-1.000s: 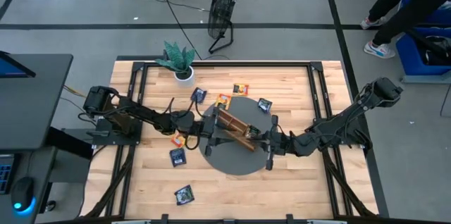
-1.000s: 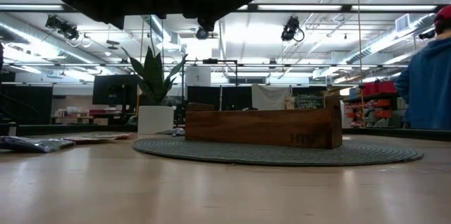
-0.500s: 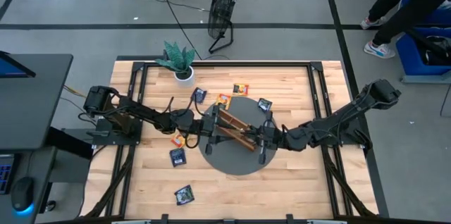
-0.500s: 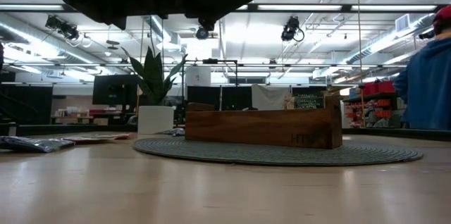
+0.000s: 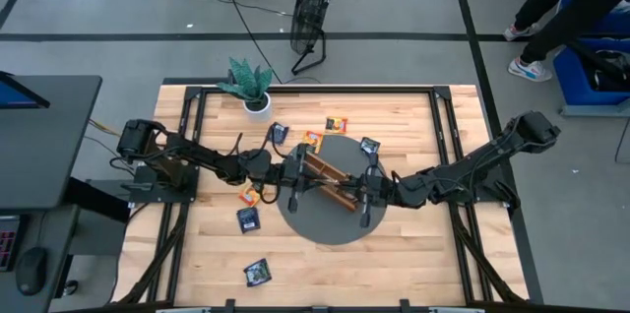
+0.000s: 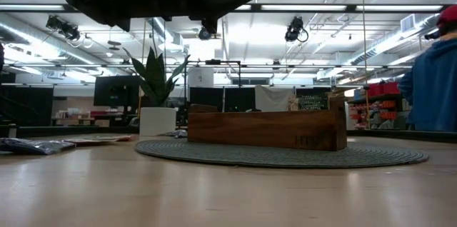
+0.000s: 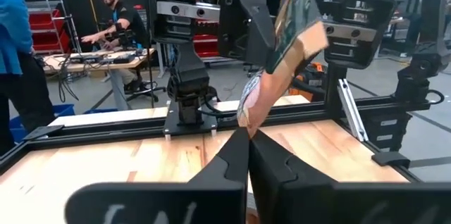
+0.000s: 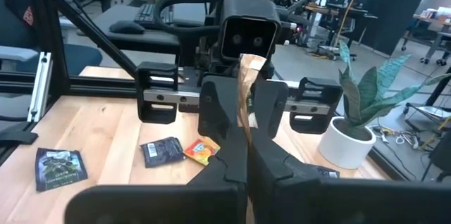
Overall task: Pick & Place Tea
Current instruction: Put the brown tea bag into the right section of the wooden organizer, then put the orange tea bag into the middle section of the wooden organizer
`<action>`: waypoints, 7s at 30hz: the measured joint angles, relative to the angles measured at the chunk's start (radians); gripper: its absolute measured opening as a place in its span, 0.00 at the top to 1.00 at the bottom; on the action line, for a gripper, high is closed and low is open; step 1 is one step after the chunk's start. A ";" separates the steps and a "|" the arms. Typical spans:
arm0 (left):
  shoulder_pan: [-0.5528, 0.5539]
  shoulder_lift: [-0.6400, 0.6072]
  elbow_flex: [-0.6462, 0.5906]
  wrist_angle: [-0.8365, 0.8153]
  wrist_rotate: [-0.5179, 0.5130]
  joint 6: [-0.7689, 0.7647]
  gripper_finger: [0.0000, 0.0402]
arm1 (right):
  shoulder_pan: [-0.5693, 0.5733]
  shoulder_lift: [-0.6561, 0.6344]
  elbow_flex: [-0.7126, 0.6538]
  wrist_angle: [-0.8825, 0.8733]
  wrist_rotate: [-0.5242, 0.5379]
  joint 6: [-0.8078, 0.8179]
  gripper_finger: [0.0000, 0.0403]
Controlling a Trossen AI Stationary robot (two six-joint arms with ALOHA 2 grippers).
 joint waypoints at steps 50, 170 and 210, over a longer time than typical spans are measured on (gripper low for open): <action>0.046 0.000 0.074 -0.530 0.038 -0.163 1.00 | -0.211 0.068 0.204 -0.588 -0.345 0.269 0.58; -0.019 -0.422 -0.345 -0.172 -0.214 -0.077 0.83 | -0.010 0.170 -0.050 -0.546 0.077 0.812 0.80; -0.018 -0.422 -0.345 -0.435 -0.163 -0.172 0.83 | -0.077 0.024 -0.050 -0.409 0.217 0.158 0.77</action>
